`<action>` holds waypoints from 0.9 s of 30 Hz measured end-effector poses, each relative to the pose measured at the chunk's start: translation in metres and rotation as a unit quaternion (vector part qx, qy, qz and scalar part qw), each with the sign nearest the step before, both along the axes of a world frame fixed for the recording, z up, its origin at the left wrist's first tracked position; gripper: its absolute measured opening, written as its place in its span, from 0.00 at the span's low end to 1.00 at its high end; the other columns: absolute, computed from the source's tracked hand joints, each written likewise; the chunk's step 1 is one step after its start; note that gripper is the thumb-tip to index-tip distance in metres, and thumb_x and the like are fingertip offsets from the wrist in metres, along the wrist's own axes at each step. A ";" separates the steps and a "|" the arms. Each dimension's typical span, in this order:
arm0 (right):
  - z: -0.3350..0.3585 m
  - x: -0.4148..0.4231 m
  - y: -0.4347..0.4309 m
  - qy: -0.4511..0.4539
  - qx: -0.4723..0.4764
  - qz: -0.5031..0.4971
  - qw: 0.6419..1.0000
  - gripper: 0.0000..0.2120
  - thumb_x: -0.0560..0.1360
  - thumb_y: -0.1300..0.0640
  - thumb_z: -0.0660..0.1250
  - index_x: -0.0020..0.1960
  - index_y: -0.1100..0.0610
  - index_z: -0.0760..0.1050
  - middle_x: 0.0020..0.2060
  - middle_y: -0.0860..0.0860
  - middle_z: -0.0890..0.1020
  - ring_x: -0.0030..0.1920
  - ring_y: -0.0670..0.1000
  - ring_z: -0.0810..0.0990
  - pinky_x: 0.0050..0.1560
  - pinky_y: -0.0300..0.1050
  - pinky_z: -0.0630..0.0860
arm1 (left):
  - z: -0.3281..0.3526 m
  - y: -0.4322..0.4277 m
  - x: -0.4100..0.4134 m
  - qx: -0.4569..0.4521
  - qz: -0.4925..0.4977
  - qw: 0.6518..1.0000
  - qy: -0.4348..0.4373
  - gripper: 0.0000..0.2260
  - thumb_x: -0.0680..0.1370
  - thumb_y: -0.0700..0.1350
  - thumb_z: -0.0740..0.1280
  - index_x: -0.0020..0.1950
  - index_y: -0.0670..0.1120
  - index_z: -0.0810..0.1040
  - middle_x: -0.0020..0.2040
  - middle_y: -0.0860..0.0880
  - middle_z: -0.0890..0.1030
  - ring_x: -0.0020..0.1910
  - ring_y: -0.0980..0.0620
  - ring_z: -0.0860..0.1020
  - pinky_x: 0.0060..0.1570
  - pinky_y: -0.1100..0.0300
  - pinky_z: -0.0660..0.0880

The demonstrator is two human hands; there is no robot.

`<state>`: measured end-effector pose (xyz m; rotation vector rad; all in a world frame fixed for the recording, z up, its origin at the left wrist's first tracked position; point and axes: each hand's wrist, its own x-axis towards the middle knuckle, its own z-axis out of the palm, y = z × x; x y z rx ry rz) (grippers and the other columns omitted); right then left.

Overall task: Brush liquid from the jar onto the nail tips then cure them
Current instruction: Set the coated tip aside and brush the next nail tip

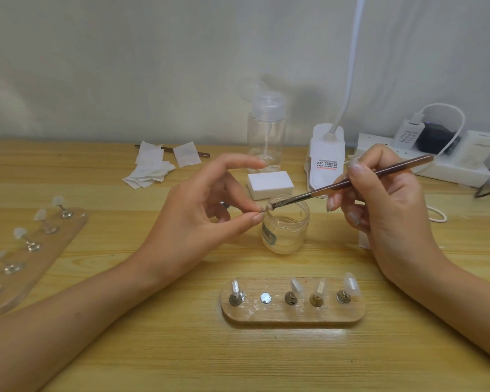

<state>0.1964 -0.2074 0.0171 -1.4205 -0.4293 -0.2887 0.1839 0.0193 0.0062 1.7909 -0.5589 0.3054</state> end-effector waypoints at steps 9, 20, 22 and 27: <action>0.001 0.000 -0.001 0.015 0.019 -0.018 1.000 0.11 0.77 0.50 0.64 0.40 0.54 0.67 0.29 0.53 0.80 0.23 0.48 0.67 0.23 0.37 0.59 | 0.000 -0.001 0.000 -0.014 -0.004 1.000 0.019 0.22 0.72 0.40 0.75 0.64 0.52 0.76 0.38 0.50 0.82 0.44 0.53 0.83 0.36 0.43 0.74; 0.000 0.000 -0.001 0.020 0.001 -0.008 1.000 0.11 0.75 0.51 0.63 0.39 0.56 0.66 0.28 0.54 0.79 0.24 0.50 0.66 0.23 0.35 0.60 | 0.001 -0.001 -0.001 -0.019 -0.004 0.999 0.033 0.22 0.71 0.41 0.76 0.64 0.52 0.76 0.38 0.50 0.82 0.43 0.53 0.83 0.40 0.39 0.76; 0.000 0.001 -0.001 0.026 0.007 -0.014 1.000 0.11 0.75 0.50 0.64 0.39 0.54 0.67 0.28 0.54 0.79 0.25 0.50 0.66 0.23 0.36 0.59 | 0.002 -0.001 -0.001 -0.020 -0.003 0.999 0.034 0.22 0.71 0.41 0.76 0.64 0.51 0.76 0.38 0.50 0.82 0.43 0.54 0.83 0.40 0.39 0.75; 0.001 0.000 -0.002 0.005 0.025 0.009 1.000 0.11 0.79 0.53 0.63 0.38 0.50 0.69 0.30 0.53 0.81 0.24 0.47 0.67 0.23 0.38 0.57 | 0.002 -0.001 -0.002 -0.023 -0.001 0.999 0.038 0.22 0.71 0.42 0.76 0.63 0.52 0.77 0.38 0.50 0.82 0.42 0.54 0.83 0.42 0.35 0.76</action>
